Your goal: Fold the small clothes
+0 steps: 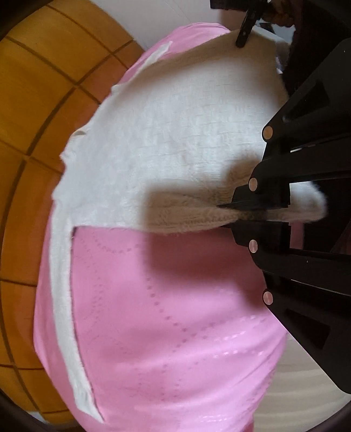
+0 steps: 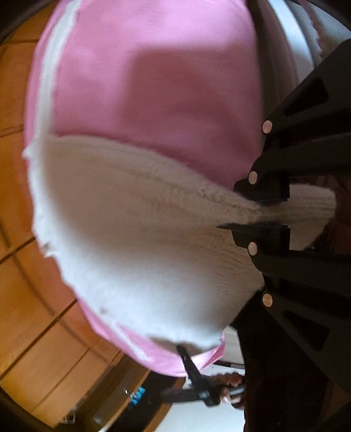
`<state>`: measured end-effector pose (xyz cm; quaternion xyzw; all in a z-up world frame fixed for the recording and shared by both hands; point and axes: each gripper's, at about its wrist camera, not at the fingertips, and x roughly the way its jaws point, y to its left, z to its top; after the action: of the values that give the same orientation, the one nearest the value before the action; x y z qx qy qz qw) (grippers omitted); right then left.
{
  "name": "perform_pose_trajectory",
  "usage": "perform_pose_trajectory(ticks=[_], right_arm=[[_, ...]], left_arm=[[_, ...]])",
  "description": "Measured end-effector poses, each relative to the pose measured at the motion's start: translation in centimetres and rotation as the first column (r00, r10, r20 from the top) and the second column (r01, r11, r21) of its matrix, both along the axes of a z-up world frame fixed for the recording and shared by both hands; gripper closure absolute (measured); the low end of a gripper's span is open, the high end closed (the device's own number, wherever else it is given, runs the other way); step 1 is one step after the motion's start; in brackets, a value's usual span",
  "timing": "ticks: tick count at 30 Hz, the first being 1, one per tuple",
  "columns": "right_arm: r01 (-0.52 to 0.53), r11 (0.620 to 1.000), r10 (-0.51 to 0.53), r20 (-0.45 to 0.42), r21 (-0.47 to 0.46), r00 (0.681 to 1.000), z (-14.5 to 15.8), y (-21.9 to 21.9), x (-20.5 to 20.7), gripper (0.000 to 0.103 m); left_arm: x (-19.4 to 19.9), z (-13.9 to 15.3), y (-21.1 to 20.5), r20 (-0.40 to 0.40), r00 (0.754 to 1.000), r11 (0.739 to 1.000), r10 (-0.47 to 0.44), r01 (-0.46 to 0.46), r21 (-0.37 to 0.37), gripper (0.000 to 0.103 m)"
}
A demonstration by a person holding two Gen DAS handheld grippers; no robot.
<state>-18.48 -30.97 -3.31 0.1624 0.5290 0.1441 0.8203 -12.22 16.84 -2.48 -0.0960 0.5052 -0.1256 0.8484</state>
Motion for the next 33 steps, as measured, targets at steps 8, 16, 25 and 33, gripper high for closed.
perform_pose_trajectory(ticks=[8, 16, 25, 33], right_arm=[[0.129, 0.989, -0.131, 0.016, 0.074, 0.991, 0.6, -3.9, 1.4, 0.062], [0.446, 0.883, -0.454, 0.029, 0.146, 0.890, -0.1, -12.7, 5.1, 0.057], [0.684, 0.695, -0.708, 0.044, 0.222, 0.705, -0.7, -23.7, 12.1, 0.058], [0.840, 0.452, -0.878, -0.016, 0.299, 0.478, -1.3, -33.6, 17.9, 0.065]], left_arm=[[1.4, 4.5, -2.1, 0.166, 0.986, 1.000, 0.026, -0.024, -0.013, 0.053], [7.0, 3.7, -12.2, 0.197, 0.972, 0.992, -0.127, 0.121, 0.038, 0.043], [9.6, -0.6, -15.7, 0.106, 0.985, 0.989, -0.137, 0.130, 0.073, 0.037], [9.7, -1.0, -17.4, 0.104, 0.984, 0.984, -0.143, 0.130, 0.118, 0.020]])
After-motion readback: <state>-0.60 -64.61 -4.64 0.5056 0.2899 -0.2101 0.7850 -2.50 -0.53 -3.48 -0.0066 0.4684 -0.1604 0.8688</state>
